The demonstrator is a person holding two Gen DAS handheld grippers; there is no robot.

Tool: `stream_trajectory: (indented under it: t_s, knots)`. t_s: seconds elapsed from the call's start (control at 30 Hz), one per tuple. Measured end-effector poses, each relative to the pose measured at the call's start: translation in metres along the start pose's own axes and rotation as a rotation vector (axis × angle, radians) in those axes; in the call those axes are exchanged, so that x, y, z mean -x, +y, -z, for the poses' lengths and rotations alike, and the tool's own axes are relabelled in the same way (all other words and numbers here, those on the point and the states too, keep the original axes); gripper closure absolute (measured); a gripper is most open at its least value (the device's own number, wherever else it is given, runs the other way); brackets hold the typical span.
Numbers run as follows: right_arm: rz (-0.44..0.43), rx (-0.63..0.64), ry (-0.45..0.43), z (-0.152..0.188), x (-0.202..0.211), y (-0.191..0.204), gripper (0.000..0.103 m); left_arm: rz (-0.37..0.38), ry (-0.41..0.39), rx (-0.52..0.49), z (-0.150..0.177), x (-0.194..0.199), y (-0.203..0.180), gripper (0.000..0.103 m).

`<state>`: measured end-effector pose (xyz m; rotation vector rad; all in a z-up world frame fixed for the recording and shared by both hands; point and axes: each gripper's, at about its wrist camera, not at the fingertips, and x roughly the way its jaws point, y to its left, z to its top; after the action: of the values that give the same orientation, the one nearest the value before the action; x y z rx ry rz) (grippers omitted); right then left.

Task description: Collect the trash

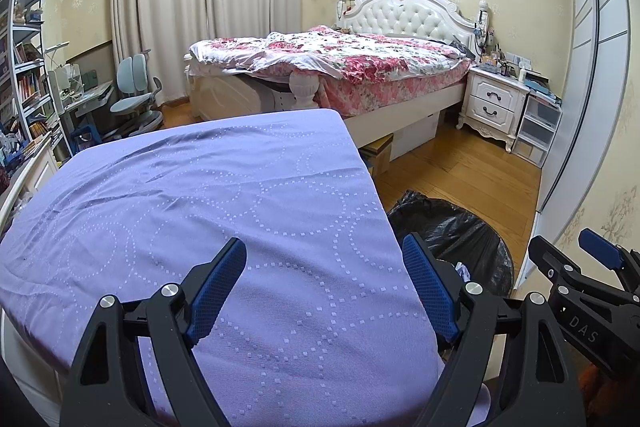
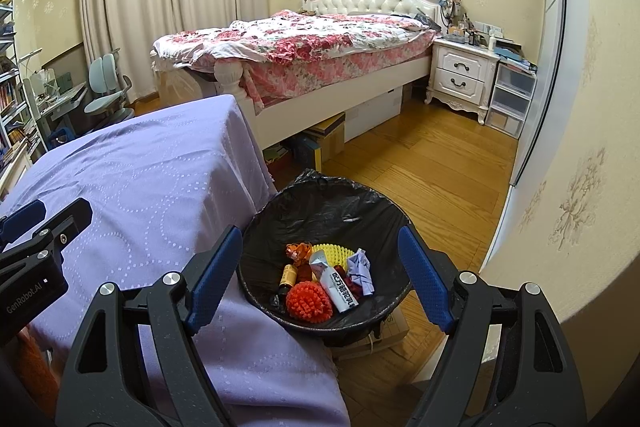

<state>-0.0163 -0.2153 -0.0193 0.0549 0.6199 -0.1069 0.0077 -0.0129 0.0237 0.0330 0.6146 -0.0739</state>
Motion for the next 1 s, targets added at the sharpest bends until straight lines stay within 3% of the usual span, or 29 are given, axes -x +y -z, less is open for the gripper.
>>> stream_trajectory:
  t_s: [1.0]
  knots:
    - [0.000, 0.001, 0.002, -0.0003, 0.0000, 0.0013, 0.025, 0.000, 0.001, 0.001, -0.0007, 0.0001, 0.0010, 0.023]
